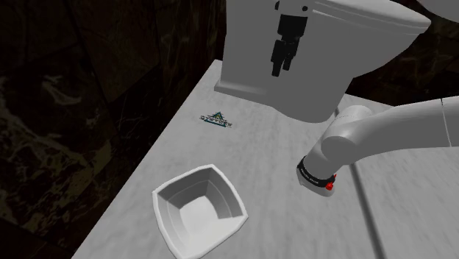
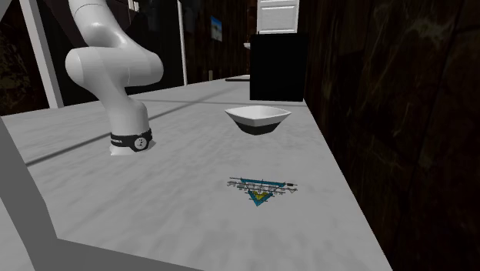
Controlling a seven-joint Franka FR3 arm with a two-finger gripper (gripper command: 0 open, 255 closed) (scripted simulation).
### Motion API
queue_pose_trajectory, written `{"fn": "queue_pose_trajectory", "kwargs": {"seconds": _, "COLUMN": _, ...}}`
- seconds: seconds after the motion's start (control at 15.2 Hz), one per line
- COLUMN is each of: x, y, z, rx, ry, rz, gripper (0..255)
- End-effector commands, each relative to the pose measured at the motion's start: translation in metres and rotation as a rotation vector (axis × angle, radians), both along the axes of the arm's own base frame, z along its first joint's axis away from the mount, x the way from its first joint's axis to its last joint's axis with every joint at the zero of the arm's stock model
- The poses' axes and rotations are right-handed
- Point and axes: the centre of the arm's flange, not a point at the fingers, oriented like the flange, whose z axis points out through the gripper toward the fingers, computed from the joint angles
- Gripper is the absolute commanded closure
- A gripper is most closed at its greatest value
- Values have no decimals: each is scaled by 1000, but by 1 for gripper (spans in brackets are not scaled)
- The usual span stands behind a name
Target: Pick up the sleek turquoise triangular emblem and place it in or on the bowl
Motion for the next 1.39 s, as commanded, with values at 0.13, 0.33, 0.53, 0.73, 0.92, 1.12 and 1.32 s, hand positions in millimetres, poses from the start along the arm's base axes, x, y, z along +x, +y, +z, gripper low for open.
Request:
{"fn": "queue_pose_trajectory", "kwargs": {"seconds": 0.13, "x": 7, "y": 5, "z": -23, "rx": -3, "ry": -19, "rz": 4, "gripper": 0}}
{"fn": "queue_pose_trajectory", "kwargs": {"seconds": 0.33, "x": 19, "y": 12, "z": -58, "rx": -9, "ry": -47, "rz": 11, "gripper": 0}}
{"fn": "queue_pose_trajectory", "kwargs": {"seconds": 0.53, "x": 32, "y": 19, "z": -93, "rx": -14, "ry": -75, "rz": 17, "gripper": 0}}
{"fn": "queue_pose_trajectory", "kwargs": {"seconds": 0.73, "x": 45, "y": 26, "z": -128, "rx": -19, "ry": -104, "rz": 24, "gripper": 0}}
{"fn": "queue_pose_trajectory", "kwargs": {"seconds": 0.92, "x": 60, "y": 33, "z": -162, "rx": -24, "ry": -132, "rz": 30, "gripper": 0}}
{"fn": "queue_pose_trajectory", "kwargs": {"seconds": 1.12, "x": 75, "y": 40, "z": -195, "rx": -29, "ry": -160, "rz": 37, "gripper": 0}}
{"fn": "queue_pose_trajectory", "kwargs": {"seconds": 1.32, "x": 91, "y": 47, "z": -228, "rx": -35, "ry": -189, "rz": 43, "gripper": 0}}
